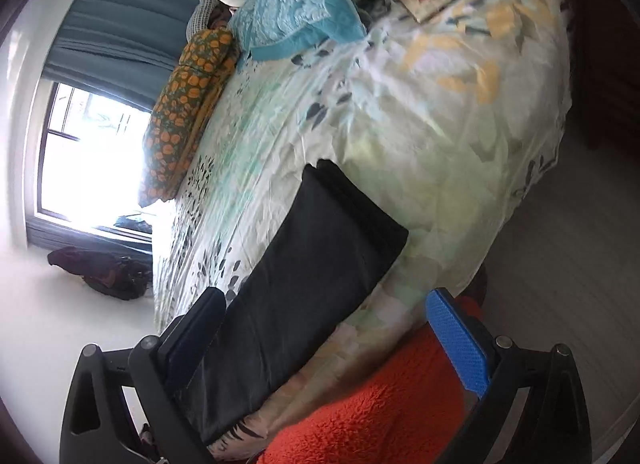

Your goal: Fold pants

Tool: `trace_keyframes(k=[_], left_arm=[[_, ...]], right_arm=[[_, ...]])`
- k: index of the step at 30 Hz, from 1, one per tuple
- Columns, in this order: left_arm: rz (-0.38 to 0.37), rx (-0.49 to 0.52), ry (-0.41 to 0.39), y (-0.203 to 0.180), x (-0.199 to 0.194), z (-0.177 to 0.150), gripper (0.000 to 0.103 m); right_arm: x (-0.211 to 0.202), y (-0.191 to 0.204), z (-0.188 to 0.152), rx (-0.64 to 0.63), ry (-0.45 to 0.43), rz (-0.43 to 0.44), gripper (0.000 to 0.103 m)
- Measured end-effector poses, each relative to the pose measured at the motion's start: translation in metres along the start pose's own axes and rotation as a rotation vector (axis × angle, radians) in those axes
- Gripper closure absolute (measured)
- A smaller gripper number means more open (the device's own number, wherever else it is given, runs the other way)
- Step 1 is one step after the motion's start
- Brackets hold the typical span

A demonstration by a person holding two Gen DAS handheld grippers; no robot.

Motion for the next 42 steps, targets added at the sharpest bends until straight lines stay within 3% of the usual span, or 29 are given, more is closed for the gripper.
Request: trace_keyframes(k=[3, 7, 12, 13, 16, 20, 25, 28, 34, 38, 42], left_arm=[[0.009, 0.018, 0.008, -0.007, -0.001, 0.002, 0.008], [0.022, 0.025, 0.01, -0.011, -0.004, 0.003, 0.008], [0.03, 0.02, 0.022, -0.011, -0.004, -0.003, 0.008], [0.027, 0.024, 0.029, -0.013, -0.003, -0.004, 0.008], [-0.007, 0.052, 0.022, -0.029, -0.009, 0.0, 0.008], [-0.124, 0.091, -0.014, -0.068, -0.02, 0.013, 0.008], [-0.271, 0.134, 0.025, -0.127, 0.0, 0.019, 0.008], [-0.252, 0.166, 0.134, -0.146, 0.039, 0.008, 0.01], [-0.306, 0.031, 0.092, -0.105, 0.019, 0.018, 0.01], [-0.287, -0.136, 0.004, -0.039, -0.005, 0.035, 0.009], [-0.227, -0.246, -0.071, 0.02, -0.018, 0.028, 0.009]], right_arm=[[0.028, -0.012, -0.004, 0.045, 0.058, 0.102, 0.004], [0.058, -0.014, 0.002, 0.007, 0.052, 0.069, 0.012], [0.066, -0.012, 0.014, -0.04, 0.026, 0.044, 0.018], [0.07, -0.012, 0.014, -0.05, 0.036, 0.02, 0.026], [0.071, -0.023, 0.016, -0.047, 0.025, -0.089, 0.07], [0.056, -0.032, 0.013, -0.026, -0.013, -0.056, 0.086], [0.033, 0.008, 0.007, -0.131, -0.054, 0.015, 0.089], [0.023, 0.046, 0.002, -0.199, -0.064, 0.062, 0.089], [0.02, 0.14, -0.054, -0.349, 0.004, 0.216, 0.089], [0.054, 0.198, -0.117, -0.384, 0.096, 0.321, 0.089], [0.109, 0.251, -0.187, -0.419, 0.21, 0.373, 0.089]])
Point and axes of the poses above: each gripper's, at about its wrist camera, not at the fingertips, and x roughly the way its jaws point, y to its left, z to its top, the point moved 4 cm from there along x, roughly the way its jaws point, and after that the axes turned 1 degree about -z, right-handed, at the moved point
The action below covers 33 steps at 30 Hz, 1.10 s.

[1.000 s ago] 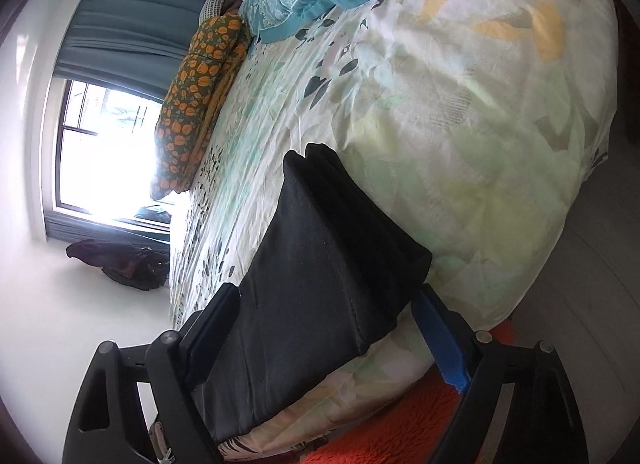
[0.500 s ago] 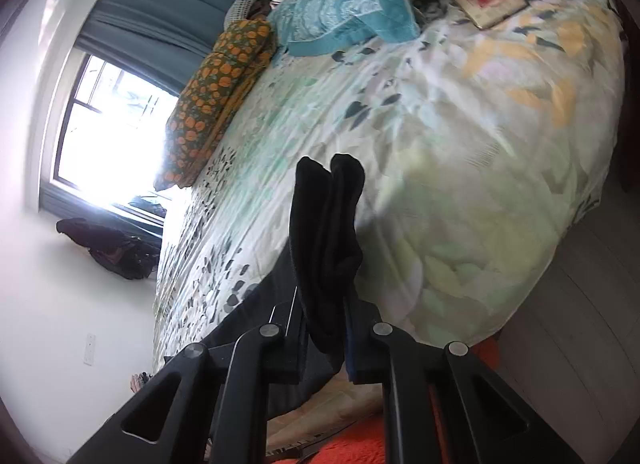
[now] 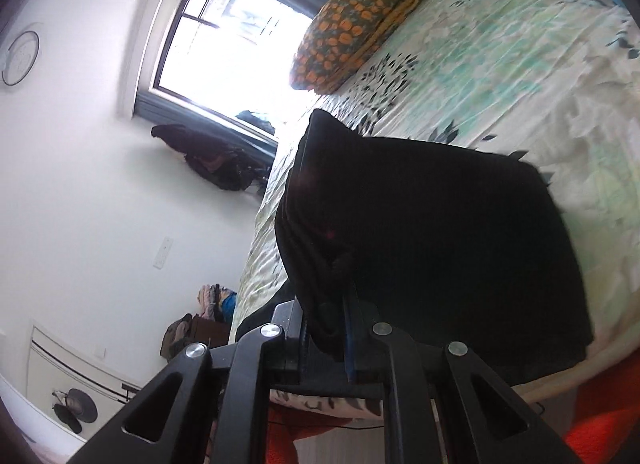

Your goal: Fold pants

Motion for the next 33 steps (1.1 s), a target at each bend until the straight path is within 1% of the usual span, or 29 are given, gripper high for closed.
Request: trace_keyframes(k=[2, 4, 5, 7, 10, 12, 13, 14, 15, 16, 17, 19, 21, 23, 24, 26, 27, 28, 29, 30, 31, 33], left_arm=[[0.04, -0.015, -0.014, 0.022, -0.005, -0.004, 0.009], [0.058, -0.055, -0.002, 0.042, -0.005, -0.008, 0.009], [0.051, -0.088, 0.001, 0.054, -0.007, -0.005, 0.009], [0.032, -0.137, -0.019, 0.068, -0.013, -0.003, 0.009], [0.044, -0.138, -0.034, 0.073, -0.013, 0.0, 0.009], [0.039, -0.151, -0.021, 0.074, -0.006, 0.0, 0.009], [0.031, -0.161, -0.014, 0.074, -0.005, -0.001, 0.009], [0.022, -0.165, -0.007, 0.074, -0.003, -0.002, 0.009], [0.018, -0.163, -0.003, 0.072, -0.003, -0.002, 0.009], [0.014, -0.154, -0.003, 0.068, -0.005, -0.004, 0.009], [0.006, -0.141, -0.005, 0.063, -0.007, -0.004, 0.009], [-0.026, -0.098, -0.016, 0.044, -0.013, -0.003, 0.009], [-0.075, -0.021, -0.028, 0.016, -0.018, -0.001, 0.009], [-0.113, 0.073, -0.018, -0.016, -0.014, -0.005, 0.009], [-0.116, 0.118, -0.005, -0.031, -0.008, -0.008, 0.01], [-0.092, 0.181, 0.02, -0.052, 0.006, -0.013, 0.01], [-0.074, 0.199, 0.03, -0.059, 0.013, -0.015, 0.016], [-0.058, 0.211, 0.048, -0.064, 0.022, -0.016, 0.03], [-0.051, 0.217, 0.073, -0.068, 0.03, -0.017, 0.038], [-0.049, 0.222, 0.099, -0.072, 0.037, -0.018, 0.049], [-0.043, 0.23, 0.114, -0.075, 0.042, -0.02, 0.053], [-0.005, 0.261, 0.123, -0.081, 0.05, -0.024, 0.053]], right_arm=[[0.045, 0.018, -0.021, -0.011, 0.06, 0.004, 0.089], [0.087, 0.032, -0.043, -0.026, 0.114, -0.002, 0.089], [0.106, 0.04, -0.055, -0.056, 0.143, -0.018, 0.089], [0.14, 0.052, -0.077, -0.122, 0.197, -0.056, 0.089], [0.179, 0.06, -0.109, -0.195, 0.279, -0.097, 0.089], [0.194, 0.062, -0.125, -0.273, 0.296, -0.153, 0.081], [0.2, 0.062, -0.131, -0.307, 0.308, -0.184, 0.074], [0.202, 0.059, -0.134, -0.333, 0.321, -0.214, 0.059], [0.202, 0.059, -0.137, -0.347, 0.34, -0.224, 0.052], [0.198, 0.059, -0.137, -0.353, 0.354, -0.221, 0.041], [0.191, 0.059, -0.132, -0.359, 0.354, -0.218, 0.037], [0.165, 0.064, -0.129, -0.396, 0.333, -0.217, 0.036], [0.132, 0.071, -0.124, -0.434, 0.285, -0.226, 0.033], [0.098, 0.069, -0.116, -0.451, 0.214, -0.248, 0.025], [0.083, 0.066, -0.113, -0.449, 0.179, -0.263, 0.024], [0.056, 0.058, -0.106, -0.428, 0.12, -0.292, 0.024], [0.047, 0.053, -0.102, -0.413, 0.094, -0.304, 0.024], [0.04, 0.049, -0.098, -0.4, 0.069, -0.314, 0.024], [0.032, 0.045, -0.095, -0.388, 0.049, -0.32, 0.024], [0.028, 0.041, -0.091, -0.377, 0.032, -0.325, 0.024], [0.025, 0.038, -0.088, -0.367, 0.019, -0.327, 0.024], [0.021, 0.034, -0.085, -0.352, 0.007, -0.327, 0.024]])
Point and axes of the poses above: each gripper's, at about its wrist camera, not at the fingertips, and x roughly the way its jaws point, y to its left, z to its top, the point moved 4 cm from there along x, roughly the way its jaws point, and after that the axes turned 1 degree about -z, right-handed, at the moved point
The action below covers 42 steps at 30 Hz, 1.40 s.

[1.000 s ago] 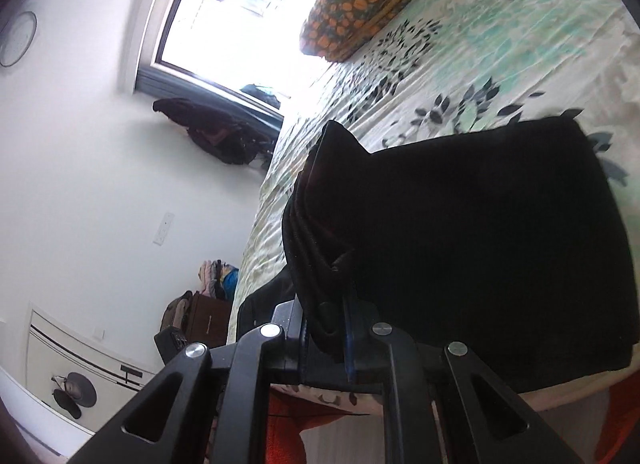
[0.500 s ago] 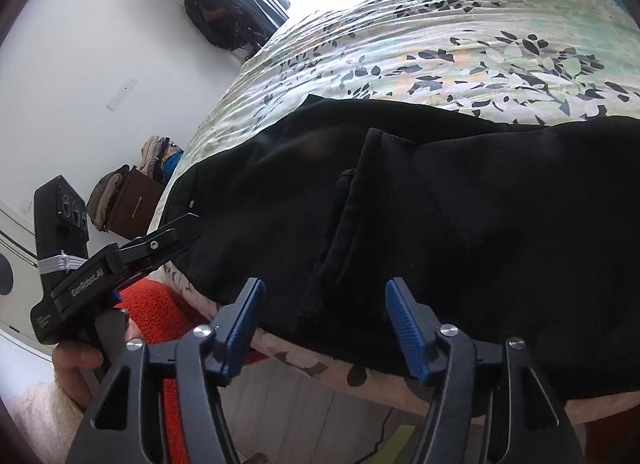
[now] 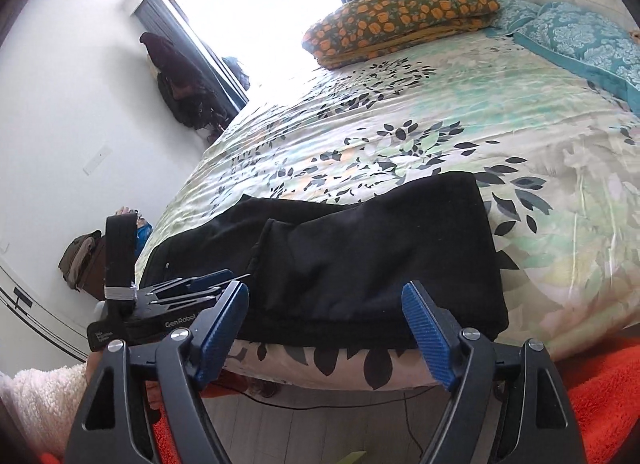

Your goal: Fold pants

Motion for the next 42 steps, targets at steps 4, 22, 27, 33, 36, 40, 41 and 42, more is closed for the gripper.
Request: trace_keyframes(k=[4, 22, 27, 33, 36, 40, 41, 42], left_arm=[[0.029, -0.052, 0.049, 0.008, 0.011, -0.007, 0.092], [0.06, -0.069, 0.062, 0.026, -0.012, -0.027, 0.065], [0.096, -0.163, -0.031, 0.05, -0.044, -0.021, 0.039], [0.076, -0.137, -0.158, 0.039, -0.07, -0.006, 0.037], [0.034, -0.04, -0.157, 0.011, -0.062, -0.004, 0.034], [0.022, 0.059, -0.121, -0.016, -0.034, -0.004, 0.026], [0.036, 0.07, -0.093, -0.018, -0.024, -0.005, 0.025], [0.046, 0.071, -0.058, -0.019, -0.014, -0.006, 0.025]], right_arm=[[-0.001, -0.002, 0.0, 0.015, -0.002, 0.012, 0.024], [0.05, -0.007, 0.009, -0.041, 0.096, -0.001, 0.025], [0.085, -0.022, -0.018, 0.03, 0.252, -0.019, 0.028], [0.041, -0.031, 0.003, 0.059, 0.08, -0.041, 0.028], [0.038, -0.041, 0.002, 0.103, 0.075, -0.064, 0.028], [0.039, -0.034, -0.001, 0.061, 0.086, -0.098, 0.028], [0.039, -0.032, -0.002, 0.042, 0.088, -0.102, 0.028], [0.038, -0.029, -0.003, 0.021, 0.091, -0.108, 0.028]])
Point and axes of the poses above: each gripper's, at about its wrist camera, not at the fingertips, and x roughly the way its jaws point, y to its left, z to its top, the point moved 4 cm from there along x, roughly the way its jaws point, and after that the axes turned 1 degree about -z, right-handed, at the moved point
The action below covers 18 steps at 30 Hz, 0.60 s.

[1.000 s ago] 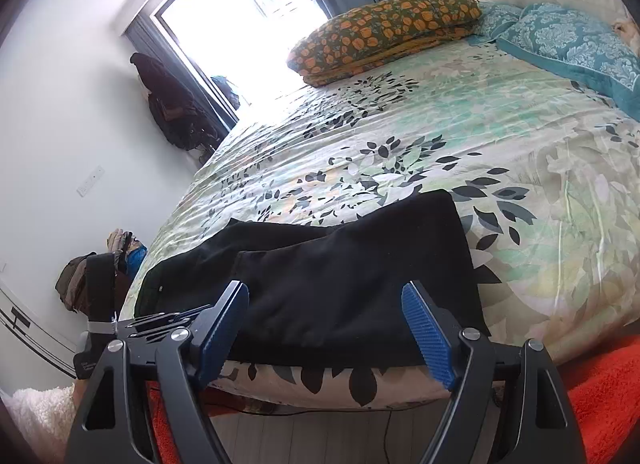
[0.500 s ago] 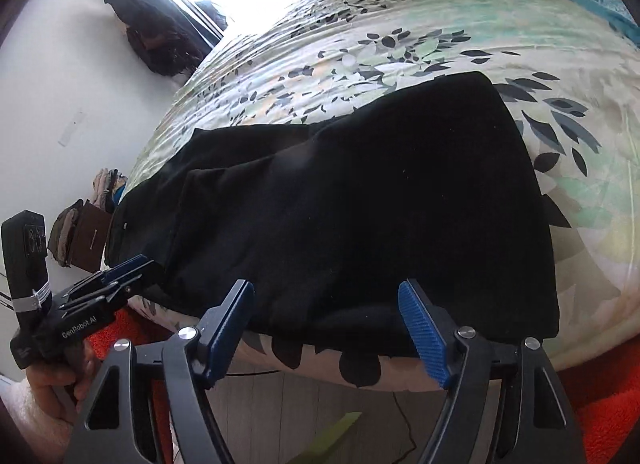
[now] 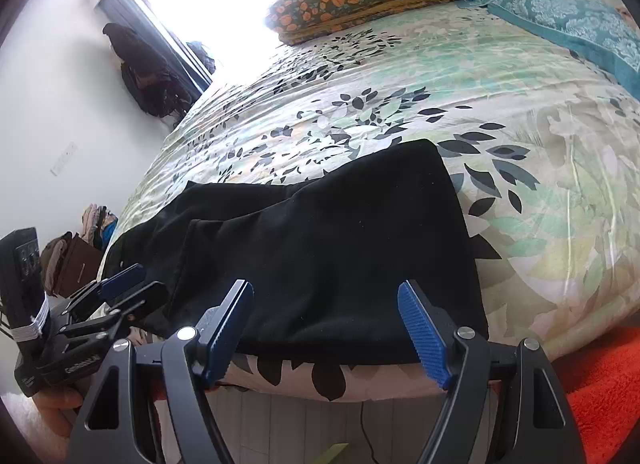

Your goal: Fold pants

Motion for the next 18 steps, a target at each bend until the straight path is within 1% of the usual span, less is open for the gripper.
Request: trace_keyframes(k=[3, 4, 5, 6, 9, 14, 16, 18], left_arm=[[0.018, -0.039, 0.111, 0.007, 0.026, -0.012, 0.025], [0.02, -0.058, 0.137, 0.011, 0.031, -0.018, 0.025], [0.018, -0.072, 0.143, 0.015, 0.033, -0.021, 0.025], [0.025, -0.077, 0.136, 0.019, 0.032, -0.024, 0.022], [0.008, -0.115, 0.126, 0.027, 0.023, -0.025, 0.022], [0.018, -0.159, 0.059, 0.048, -0.006, -0.023, 0.022], [0.021, -0.21, 0.03, 0.065, -0.018, -0.021, 0.022], [0.025, -0.283, 0.01, 0.087, -0.027, -0.019, 0.021]], right_arm=[[0.0, 0.012, -0.004, -0.07, 0.002, -0.027, 0.027], [0.0, 0.015, -0.006, -0.093, 0.002, -0.036, 0.027], [0.001, 0.018, -0.007, -0.113, 0.003, -0.044, 0.027], [0.002, 0.02, -0.007, -0.13, 0.003, -0.049, 0.027], [0.003, 0.026, -0.008, -0.156, -0.001, -0.05, 0.027], [0.008, 0.03, -0.008, -0.156, 0.007, -0.047, 0.027], [0.008, 0.031, -0.007, -0.154, 0.007, -0.045, 0.026], [0.009, 0.033, -0.008, -0.152, 0.008, -0.042, 0.023]])
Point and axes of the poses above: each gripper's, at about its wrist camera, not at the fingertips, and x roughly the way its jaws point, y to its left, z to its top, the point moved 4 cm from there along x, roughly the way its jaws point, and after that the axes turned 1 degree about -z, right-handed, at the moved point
